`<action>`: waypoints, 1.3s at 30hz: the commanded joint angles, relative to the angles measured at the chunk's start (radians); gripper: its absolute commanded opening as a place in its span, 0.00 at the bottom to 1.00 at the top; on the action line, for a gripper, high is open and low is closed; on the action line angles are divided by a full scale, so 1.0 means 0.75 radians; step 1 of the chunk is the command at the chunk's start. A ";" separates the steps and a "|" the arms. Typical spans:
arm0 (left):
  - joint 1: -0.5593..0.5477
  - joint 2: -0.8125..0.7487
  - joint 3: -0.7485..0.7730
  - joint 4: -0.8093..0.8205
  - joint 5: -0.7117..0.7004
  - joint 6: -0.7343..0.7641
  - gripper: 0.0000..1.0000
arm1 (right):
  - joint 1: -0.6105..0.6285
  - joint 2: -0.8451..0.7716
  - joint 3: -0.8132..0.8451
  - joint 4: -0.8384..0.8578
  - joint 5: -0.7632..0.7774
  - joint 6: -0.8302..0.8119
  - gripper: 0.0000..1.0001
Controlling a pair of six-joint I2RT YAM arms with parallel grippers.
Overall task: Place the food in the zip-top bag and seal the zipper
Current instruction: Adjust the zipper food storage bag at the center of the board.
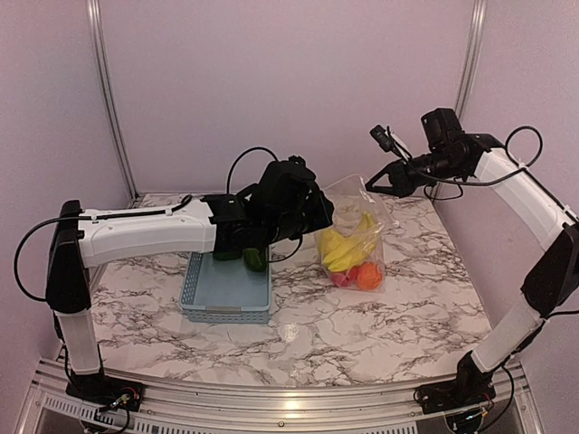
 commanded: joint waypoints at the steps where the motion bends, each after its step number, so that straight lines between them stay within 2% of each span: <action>1: 0.006 0.026 -0.011 0.048 0.037 -0.032 0.24 | 0.024 -0.038 -0.079 0.008 0.097 -0.046 0.16; 3: 0.008 0.032 -0.013 0.059 0.039 -0.039 0.19 | 0.025 -0.048 -0.117 0.010 0.154 -0.053 0.21; 6: 0.010 0.032 -0.014 0.070 0.032 -0.041 0.17 | 0.025 -0.087 -0.160 0.011 0.215 -0.063 0.27; 10: 0.016 0.028 -0.019 0.078 0.025 -0.039 0.17 | 0.025 -0.129 -0.183 -0.004 0.267 -0.068 0.29; 12: 0.017 0.030 -0.018 0.080 0.030 -0.037 0.16 | 0.025 -0.146 -0.188 0.000 0.290 -0.061 0.25; 16: 0.020 0.029 -0.019 0.073 0.033 -0.029 0.16 | 0.025 -0.152 -0.180 0.009 0.359 -0.041 0.01; 18: 0.022 0.020 -0.025 0.077 0.033 -0.002 0.17 | 0.023 -0.141 -0.151 0.000 0.439 -0.040 0.00; 19: 0.024 0.011 -0.027 0.082 0.044 0.032 0.21 | 0.021 -0.132 -0.113 -0.017 0.496 -0.051 0.00; 22: 0.032 -0.041 -0.043 0.137 0.052 0.203 0.63 | 0.009 -0.106 0.020 -0.004 0.773 -0.090 0.00; 24: 0.037 -0.099 -0.106 0.184 -0.021 0.312 0.78 | 0.008 -0.099 0.071 0.042 0.941 -0.106 0.00; 25: 0.047 -0.133 -0.147 0.197 -0.055 0.337 0.82 | 0.008 -0.089 0.093 0.054 0.993 -0.110 0.00; 28: 0.101 -0.231 -0.289 0.209 -0.082 0.335 0.86 | 0.002 -0.043 0.164 0.043 1.031 -0.111 0.00; 33: 0.204 -0.358 -0.462 0.110 -0.088 0.303 0.88 | -0.019 0.001 0.198 0.050 1.002 -0.082 0.00; 39: 0.341 -0.397 -0.593 -0.069 -0.018 0.273 0.88 | -0.022 0.017 0.132 0.030 0.841 -0.062 0.00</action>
